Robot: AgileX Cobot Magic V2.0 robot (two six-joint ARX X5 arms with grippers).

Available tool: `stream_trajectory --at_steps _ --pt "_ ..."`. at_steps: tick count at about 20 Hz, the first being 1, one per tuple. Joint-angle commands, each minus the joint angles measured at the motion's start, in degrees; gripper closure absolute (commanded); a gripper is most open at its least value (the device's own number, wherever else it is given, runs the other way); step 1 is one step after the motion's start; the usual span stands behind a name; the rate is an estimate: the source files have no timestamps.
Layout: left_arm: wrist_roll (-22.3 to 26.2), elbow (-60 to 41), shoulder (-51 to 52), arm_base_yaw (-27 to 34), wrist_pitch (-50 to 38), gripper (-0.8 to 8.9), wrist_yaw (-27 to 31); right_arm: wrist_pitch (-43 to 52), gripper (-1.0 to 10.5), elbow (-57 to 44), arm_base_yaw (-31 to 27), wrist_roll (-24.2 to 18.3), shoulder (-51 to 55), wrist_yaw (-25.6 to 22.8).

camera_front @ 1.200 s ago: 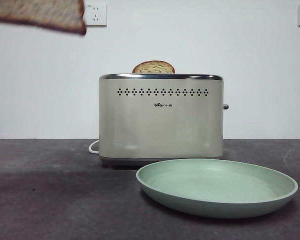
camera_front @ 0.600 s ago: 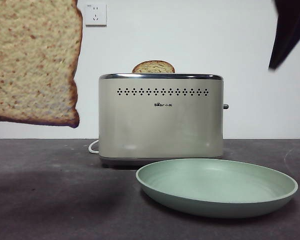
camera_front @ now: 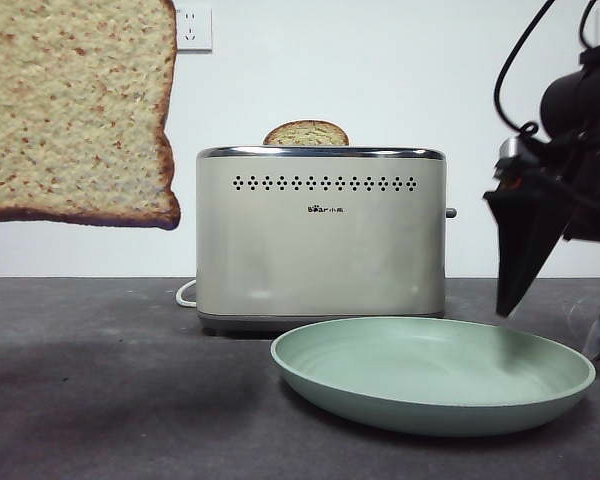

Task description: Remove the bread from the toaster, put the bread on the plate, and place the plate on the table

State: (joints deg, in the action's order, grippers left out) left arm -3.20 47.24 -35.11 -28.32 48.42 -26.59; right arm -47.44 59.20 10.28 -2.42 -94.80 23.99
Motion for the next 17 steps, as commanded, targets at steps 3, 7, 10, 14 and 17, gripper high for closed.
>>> stream_trajectory --at_steps 3,7,10,14,17 --pt "-1.16 -0.17 0.17 -0.2 -0.37 8.21 -0.26 2.25 7.7 0.09 1.14 -0.5 -2.71 -0.07" --pt "-1.31 -0.17 0.17 -0.2 -0.37 8.21 0.55 3.56 8.0 0.09 1.11 -0.52 -3.04 -0.15" --pt "-1.33 -0.17 0.17 -0.2 -0.37 8.21 1.01 4.17 8.0 -0.28 1.11 -0.52 -3.91 -0.35" --pt "-1.36 -0.17 0.17 -0.2 -0.35 8.21 1.03 5.49 9.6 -0.28 1.11 -0.61 -4.2 -0.33" --pt "-1.38 -0.17 0.17 -0.2 -0.35 8.21 1.03 6.19 9.6 -0.28 1.07 -0.59 -4.2 -0.35"
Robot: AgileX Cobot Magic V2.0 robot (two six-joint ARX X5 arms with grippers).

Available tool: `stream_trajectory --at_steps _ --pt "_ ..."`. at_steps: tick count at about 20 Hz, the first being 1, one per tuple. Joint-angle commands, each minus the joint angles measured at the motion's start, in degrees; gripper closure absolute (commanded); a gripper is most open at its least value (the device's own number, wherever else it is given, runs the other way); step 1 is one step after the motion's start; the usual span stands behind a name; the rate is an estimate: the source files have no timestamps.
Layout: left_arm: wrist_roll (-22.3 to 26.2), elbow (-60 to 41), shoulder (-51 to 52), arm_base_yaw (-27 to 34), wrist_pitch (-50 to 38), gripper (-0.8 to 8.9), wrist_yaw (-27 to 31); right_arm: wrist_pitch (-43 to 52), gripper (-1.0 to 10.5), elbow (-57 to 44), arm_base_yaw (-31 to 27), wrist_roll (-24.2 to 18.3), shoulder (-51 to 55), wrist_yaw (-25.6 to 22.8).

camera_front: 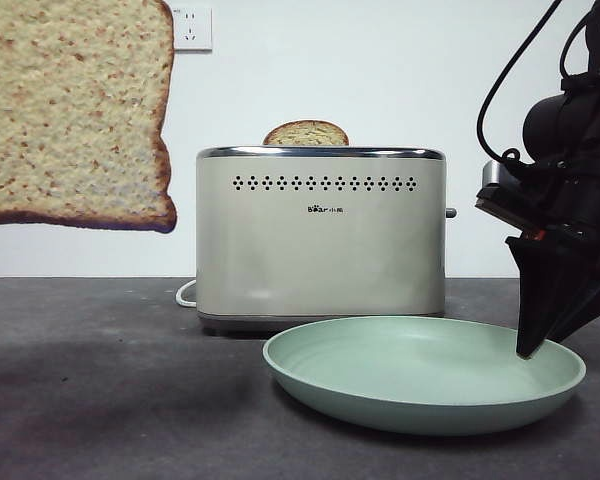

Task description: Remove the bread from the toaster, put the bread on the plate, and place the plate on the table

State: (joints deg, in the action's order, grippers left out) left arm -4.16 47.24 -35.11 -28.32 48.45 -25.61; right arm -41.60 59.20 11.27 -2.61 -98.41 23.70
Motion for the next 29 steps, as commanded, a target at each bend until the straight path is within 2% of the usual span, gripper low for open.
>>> stream_trajectory --at_steps 1,5,12,15,20,23,25,29 --pt "-0.44 -0.17 0.17 -0.2 -0.37 8.21 0.04 0.22 9.6 -0.28 0.09 -0.31 -0.59 -0.04" --pt "-0.44 -0.17 0.17 -0.2 -0.35 8.21 0.04 -1.9 9.6 -0.28 0.09 -0.17 3.65 0.0" --pt "-0.42 -0.17 0.17 -0.2 -0.39 8.21 -0.26 -4.11 9.6 -0.26 0.15 2.73 25.77 -0.11" --pt "-0.44 -0.17 0.17 -0.2 -0.44 8.21 -1.84 -6.62 9.6 -0.26 0.74 3.19 31.12 -0.35" --pt "-1.9 -0.17 -0.04 -0.2 -1.05 8.21 -4.59 -8.13 9.6 -0.26 4.28 3.76 29.59 -3.1" --pt "-3.41 -0.17 -2.4 -0.2 -4.31 8.21 -10.73 -7.48 9.6 -0.26 7.85 4.33 26.14 -3.34" --pt "-4.83 -0.17 -5.6 -0.2 -7.52 8.21 -15.26 -6.99 9.6 -0.26 10.88 4.68 23.61 -5.6" --pt "-4.98 -0.17 -13.84 -0.2 -10.6 8.21 -18.47 -6.47 9.6 -0.26 16.17 4.66 19.56 -7.85"
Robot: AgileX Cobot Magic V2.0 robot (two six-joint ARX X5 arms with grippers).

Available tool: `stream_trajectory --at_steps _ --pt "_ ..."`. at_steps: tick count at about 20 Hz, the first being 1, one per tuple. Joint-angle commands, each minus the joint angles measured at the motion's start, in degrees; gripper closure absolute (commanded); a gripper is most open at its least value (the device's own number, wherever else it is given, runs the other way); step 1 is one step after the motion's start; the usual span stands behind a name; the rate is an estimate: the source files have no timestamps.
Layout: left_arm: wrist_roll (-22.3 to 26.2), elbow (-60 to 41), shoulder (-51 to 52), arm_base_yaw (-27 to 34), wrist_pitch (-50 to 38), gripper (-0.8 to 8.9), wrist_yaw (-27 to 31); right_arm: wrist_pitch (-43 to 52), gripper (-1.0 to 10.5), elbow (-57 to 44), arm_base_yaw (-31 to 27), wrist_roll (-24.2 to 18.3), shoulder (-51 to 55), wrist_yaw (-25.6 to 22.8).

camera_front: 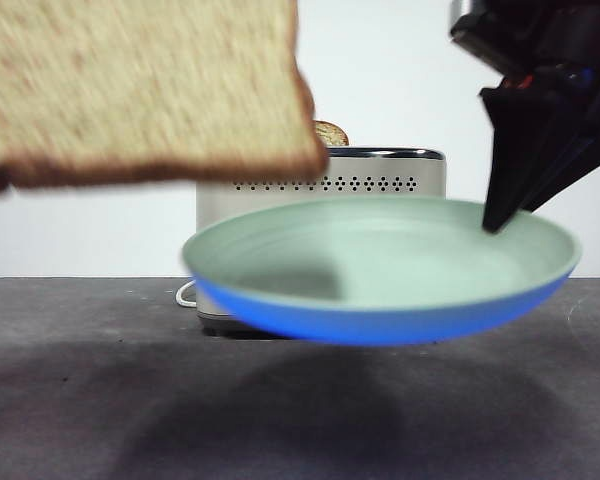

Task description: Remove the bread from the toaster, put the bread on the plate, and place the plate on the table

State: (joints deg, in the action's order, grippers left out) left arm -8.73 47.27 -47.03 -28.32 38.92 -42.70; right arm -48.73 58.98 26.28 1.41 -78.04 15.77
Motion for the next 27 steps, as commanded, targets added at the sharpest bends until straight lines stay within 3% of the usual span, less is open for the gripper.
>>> stream_trajectory --at_steps 1,6,15,27 --pt "-0.2 -0.2 -3.63 -0.2 -1.55 8.21 -2.82 1.09 9.6 -0.04 2.08 0.63 -1.33 0.04" --pt "-0.28 -0.2 -11.65 -0.2 -7.69 8.21 -4.5 3.48 9.6 -0.04 5.07 1.2 -2.62 0.2" --pt "-0.09 -0.2 -21.81 -0.2 -12.04 8.21 -5.03 3.54 9.6 -0.04 5.29 1.18 -2.64 0.31" --pt "-0.66 -0.2 -25.99 -0.7 -18.49 8.22 1.4 4.17 9.6 -0.04 6.54 1.62 -2.64 0.77"
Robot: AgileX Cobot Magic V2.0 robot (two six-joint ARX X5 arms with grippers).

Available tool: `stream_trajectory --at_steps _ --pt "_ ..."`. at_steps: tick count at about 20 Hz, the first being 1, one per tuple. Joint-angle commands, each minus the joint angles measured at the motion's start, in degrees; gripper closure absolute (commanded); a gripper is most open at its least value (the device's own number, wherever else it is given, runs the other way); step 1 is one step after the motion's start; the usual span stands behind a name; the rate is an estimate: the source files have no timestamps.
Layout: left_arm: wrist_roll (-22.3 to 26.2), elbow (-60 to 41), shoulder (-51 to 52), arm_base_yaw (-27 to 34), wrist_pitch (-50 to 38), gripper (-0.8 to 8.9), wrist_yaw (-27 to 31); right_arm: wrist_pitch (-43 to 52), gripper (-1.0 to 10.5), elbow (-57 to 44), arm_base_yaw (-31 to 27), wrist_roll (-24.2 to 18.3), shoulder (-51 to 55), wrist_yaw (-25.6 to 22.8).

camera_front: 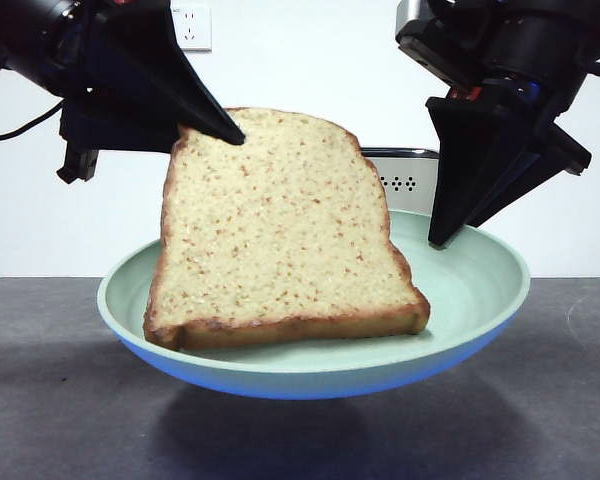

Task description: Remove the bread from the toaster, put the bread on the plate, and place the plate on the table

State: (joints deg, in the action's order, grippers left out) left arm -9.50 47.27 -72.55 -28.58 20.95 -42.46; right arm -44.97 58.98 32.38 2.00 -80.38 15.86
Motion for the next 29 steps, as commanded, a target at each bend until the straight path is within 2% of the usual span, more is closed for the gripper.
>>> stream_trajectory --at_steps 1,10,13,17,23,29 --pt "0.11 -0.2 -0.46 -0.72 -0.57 8.22 2.05 0.44 9.6 -0.04 0.68 1.16 -0.31 0.68" --pt "-0.76 -0.2 -1.29 -5.14 -0.02 7.94 12.37 0.94 9.6 -0.04 3.08 1.55 -0.31 0.7" --pt "-1.05 -0.2 -1.29 -6.47 1.33 5.72 12.26 1.64 9.6 -0.04 3.74 1.73 -0.31 0.68" --pt "-1.05 -0.2 -1.29 -7.8 2.47 4.35 12.44 1.64 9.6 -0.04 3.74 2.1 -0.31 0.7" --pt "-1.31 -0.17 -1.29 -7.8 2.84 4.31 12.37 0.94 9.6 -0.04 3.72 2.56 -0.31 0.68" --pt "-1.27 1.86 -0.55 -7.69 7.02 4.31 12.41 0.77 9.6 -0.04 3.69 2.71 -0.31 0.7"
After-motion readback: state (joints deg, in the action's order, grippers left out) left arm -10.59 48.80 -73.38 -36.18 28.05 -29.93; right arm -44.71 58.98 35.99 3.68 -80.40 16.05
